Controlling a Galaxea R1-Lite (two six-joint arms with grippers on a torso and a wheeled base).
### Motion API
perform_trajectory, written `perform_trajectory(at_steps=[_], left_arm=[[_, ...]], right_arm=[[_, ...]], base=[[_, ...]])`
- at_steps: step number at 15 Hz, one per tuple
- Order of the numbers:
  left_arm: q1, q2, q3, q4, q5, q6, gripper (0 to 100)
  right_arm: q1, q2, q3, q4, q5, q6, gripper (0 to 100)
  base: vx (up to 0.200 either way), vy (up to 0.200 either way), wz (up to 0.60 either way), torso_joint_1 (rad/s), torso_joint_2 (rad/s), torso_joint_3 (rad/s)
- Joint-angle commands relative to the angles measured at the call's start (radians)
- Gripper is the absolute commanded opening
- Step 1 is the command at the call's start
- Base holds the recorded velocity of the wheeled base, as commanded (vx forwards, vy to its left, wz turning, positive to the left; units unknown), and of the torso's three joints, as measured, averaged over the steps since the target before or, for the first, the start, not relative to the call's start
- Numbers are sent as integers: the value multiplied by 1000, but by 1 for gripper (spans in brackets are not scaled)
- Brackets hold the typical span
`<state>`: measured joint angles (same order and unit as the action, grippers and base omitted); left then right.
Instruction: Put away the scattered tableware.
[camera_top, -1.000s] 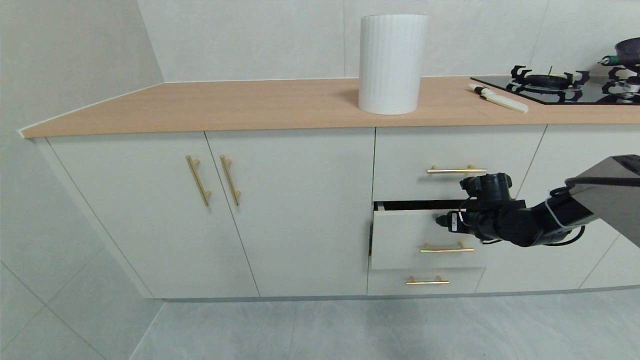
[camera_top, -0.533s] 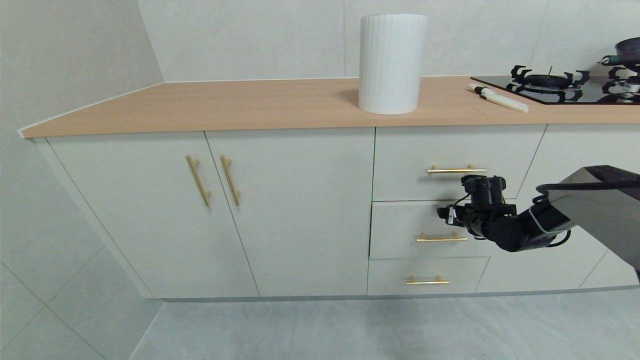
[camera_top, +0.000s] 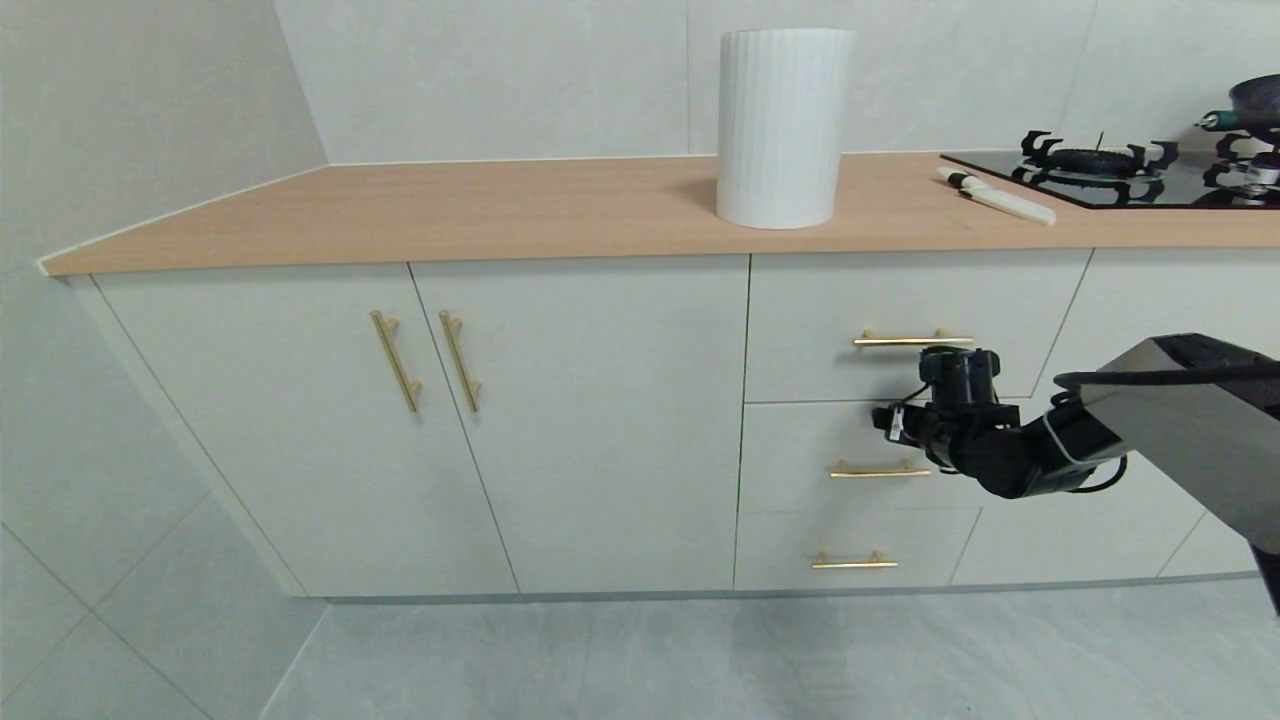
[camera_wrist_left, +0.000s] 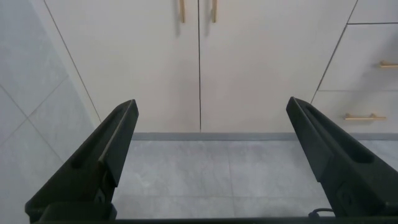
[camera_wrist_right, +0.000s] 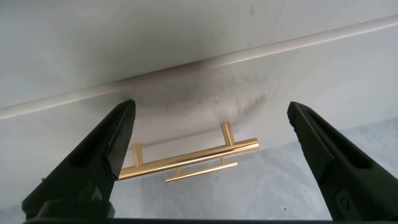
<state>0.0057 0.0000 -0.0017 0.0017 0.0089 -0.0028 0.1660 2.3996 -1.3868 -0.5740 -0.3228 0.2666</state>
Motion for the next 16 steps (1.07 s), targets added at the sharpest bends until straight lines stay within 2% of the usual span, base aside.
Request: perform_trajectory(at_steps=[1,5,7,9,10,13,14,15,16], left_arm=[[0,0,0,0,0,0,100],[0,0,-1,0,0,0,100],[0,0,0,0,0,0,100],[0,0,0,0,0,0,100],[0,0,0,0,0,0,100],[0,0,0,0,0,0,100],[0,0,-1,0,0,0,100],[0,0,0,0,0,0,100],[0,0,0,0,0,0,100]], right_arm=[[0,6,-18,-9,-6,3,100],[-2,-33,0,-6,-7,3,100],[0,-129,78,-7,-6,3,100],[7,-269,221,-18,-12,5,100],[7,-424,373,-49,-24,3,100],[7,-757,684,-104,-128,-3,100],[7,-809,724,-106,-151,-4,100],[6,-1007,842,-104,-188,-27,100],[4,-1136,904,-99,-188,-66,100]], base=[[0,0,0,0,0,0],[0,0,0,0,0,0],[0,0,0,0,0,0],[0,0,0,0,0,0],[0,0,0,0,0,0],[0,0,0,0,0,0],[0,0,0,0,0,0],[0,0,0,0,0,0],[0,0,0,0,0,0]])
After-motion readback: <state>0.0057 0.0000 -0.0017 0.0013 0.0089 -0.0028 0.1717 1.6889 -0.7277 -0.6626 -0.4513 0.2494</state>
